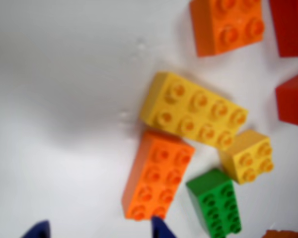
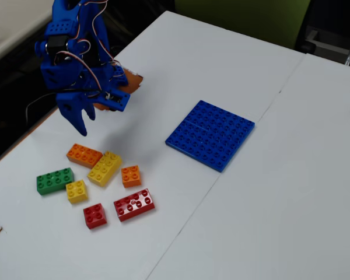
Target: Pick up the 2x4 orange block and go up the 8x8 blue block.
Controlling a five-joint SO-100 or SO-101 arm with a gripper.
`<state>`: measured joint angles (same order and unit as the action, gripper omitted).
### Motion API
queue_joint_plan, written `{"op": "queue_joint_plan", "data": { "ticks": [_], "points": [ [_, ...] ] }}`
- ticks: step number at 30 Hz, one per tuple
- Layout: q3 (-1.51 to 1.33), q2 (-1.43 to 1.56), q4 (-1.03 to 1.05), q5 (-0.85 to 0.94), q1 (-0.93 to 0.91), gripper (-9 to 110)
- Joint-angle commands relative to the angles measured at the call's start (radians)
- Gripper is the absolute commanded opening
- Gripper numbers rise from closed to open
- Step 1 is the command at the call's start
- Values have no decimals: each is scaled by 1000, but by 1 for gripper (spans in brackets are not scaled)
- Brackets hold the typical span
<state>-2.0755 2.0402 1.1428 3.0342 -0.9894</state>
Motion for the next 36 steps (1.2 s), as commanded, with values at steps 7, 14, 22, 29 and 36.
{"op": "queue_joint_plan", "data": {
  "ticks": [7, 14, 22, 29, 36],
  "points": [
    [253, -212, 63, -276, -61, 25],
    [367, -330, 63, -302, -66, 26],
    [376, -442, 2, -319, -55, 28],
    [339, -486, -71, -307, -37, 28],
    [350, -517, -97, -299, -38, 28]
  ]
}}
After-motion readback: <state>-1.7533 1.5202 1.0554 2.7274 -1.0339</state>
